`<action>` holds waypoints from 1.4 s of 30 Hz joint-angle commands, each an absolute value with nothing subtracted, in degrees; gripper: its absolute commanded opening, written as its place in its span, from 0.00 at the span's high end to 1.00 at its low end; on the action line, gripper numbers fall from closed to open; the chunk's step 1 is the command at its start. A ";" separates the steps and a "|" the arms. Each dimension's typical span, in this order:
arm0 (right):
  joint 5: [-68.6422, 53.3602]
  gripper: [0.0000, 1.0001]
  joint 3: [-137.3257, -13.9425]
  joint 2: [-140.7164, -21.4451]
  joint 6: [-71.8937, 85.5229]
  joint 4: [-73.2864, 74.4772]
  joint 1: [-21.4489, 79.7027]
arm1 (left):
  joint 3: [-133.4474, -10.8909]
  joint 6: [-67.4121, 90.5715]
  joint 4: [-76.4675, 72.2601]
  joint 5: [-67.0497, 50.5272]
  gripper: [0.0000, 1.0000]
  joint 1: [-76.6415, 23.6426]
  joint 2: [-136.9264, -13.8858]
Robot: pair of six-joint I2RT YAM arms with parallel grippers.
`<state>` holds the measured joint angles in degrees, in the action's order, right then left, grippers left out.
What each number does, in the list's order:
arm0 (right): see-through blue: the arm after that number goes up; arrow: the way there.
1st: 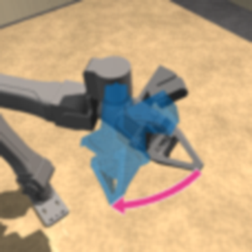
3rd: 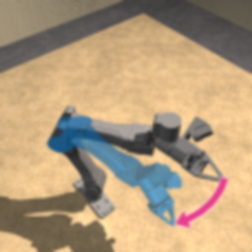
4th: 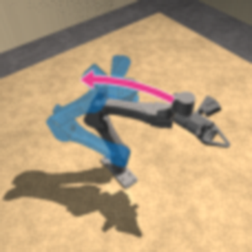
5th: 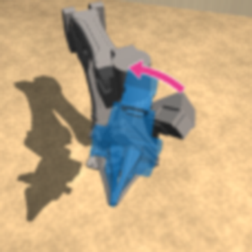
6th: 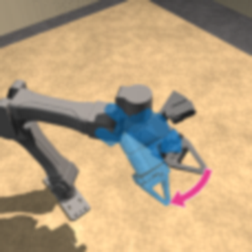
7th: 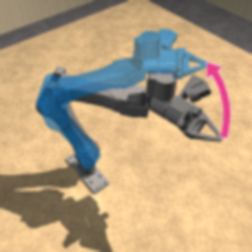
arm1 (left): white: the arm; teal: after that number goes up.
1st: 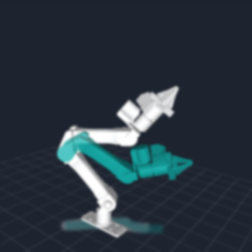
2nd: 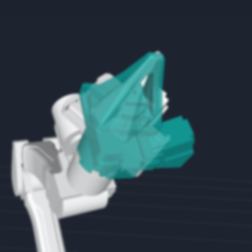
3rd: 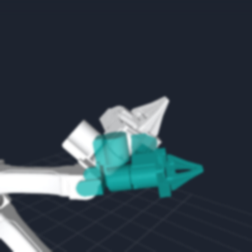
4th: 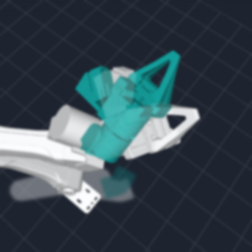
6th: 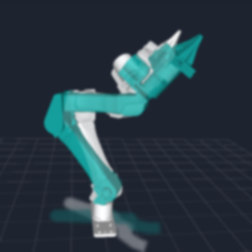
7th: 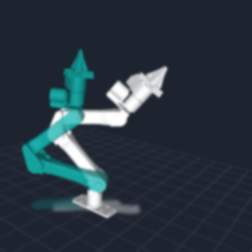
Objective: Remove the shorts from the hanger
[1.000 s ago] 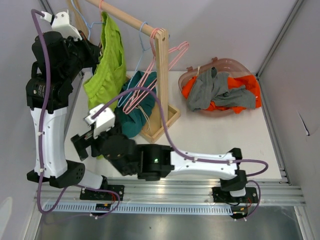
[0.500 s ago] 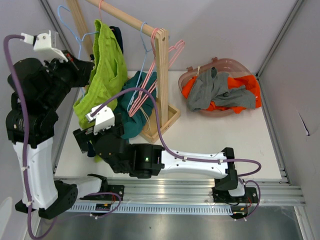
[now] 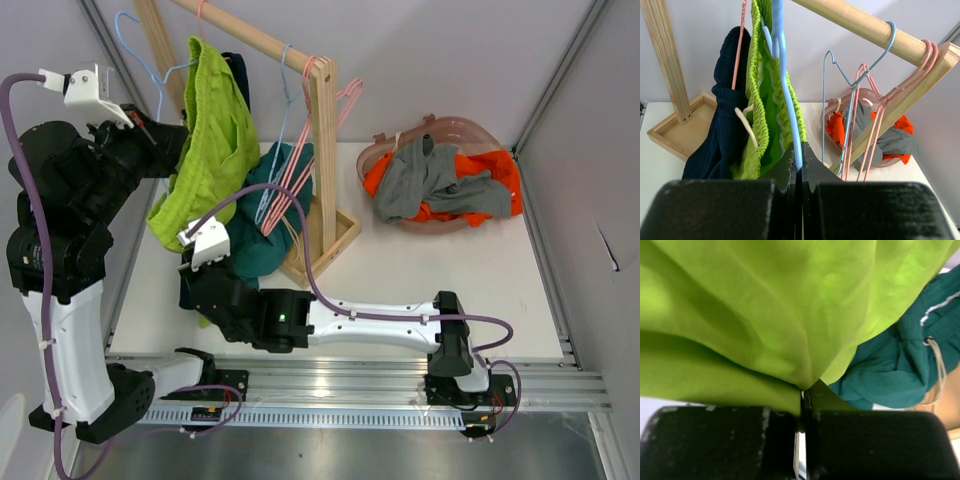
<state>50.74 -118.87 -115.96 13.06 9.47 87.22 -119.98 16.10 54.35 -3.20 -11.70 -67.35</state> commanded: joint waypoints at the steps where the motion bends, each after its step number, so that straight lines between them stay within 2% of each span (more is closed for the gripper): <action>1: 50.54 1.00 -116.91 -114.70 14.24 5.89 88.59 | -121.55 16.61 48.43 -2.90 1.00 -11.43 -66.27; 3: 50.62 1.00 -115.41 -113.38 14.59 7.20 89.91 | -122.78 15.65 48.95 -0.97 1.00 -11.42 -68.02; 6: 53.08 1.00 -106.47 -109.80 16.95 6.94 96.04 | -130.14 14.68 50.45 2.54 1.00 -11.34 -72.15; 10: 56.16 1.00 -90.22 -106.26 32.28 12.72 102.82 | -134.56 14.41 50.54 3.43 1.00 -11.34 -75.76; 13: 57.83 1.00 -84.49 -105.47 47.56 24.74 105.72 | -134.48 14.68 50.98 3.08 1.00 -11.42 -76.55; 17: 61.77 1.00 -81.57 -104.07 57.29 30.85 106.35 | -127.92 15.21 50.01 0.01 1.00 -11.34 -72.62; 21: 64.86 1.00 -81.12 -100.82 52.31 27.36 103.46 | -119.73 17.90 49.83 -5.79 1.00 -11.34 -66.81; 24: 63.38 1.00 -79.98 -98.45 39.50 17.54 97.66 | -106.59 23.09 47.13 -14.04 1.00 -11.43 -59.11; 28: 57.76 1.00 -80.77 -96.77 26.12 8.53 89.58 | -92.13 25.23 45.34 -13.72 1.00 -11.78 -48.62; 31: 54.33 1.00 -82.79 -96.50 19.70 4.49 83.86 | -91.41 24.00 51.04 -11.87 1.00 -11.78 -46.50; 35: 51.59 1.00 -86.13 -96.77 17.85 4.83 78.58 | -87.98 24.52 50.97 -10.37 1.00 -14.59 -43.24; 39: 53.34 1.00 -83.69 -94.49 21.52 8.43 79.97 | -89.29 23.56 55.18 -5.29 1.00 -17.48 -44.29; 40: 53.96 1.00 -82.28 -93.79 22.23 8.79 80.68 | -91.99 23.12 56.67 -1.53 1.00 -19.49 -45.86; 42: 57.28 1.00 -79.64 -91.59 24.07 10.36 82.08 | -91.59 22.33 58.45 -2.01 1.00 -25.73 -46.23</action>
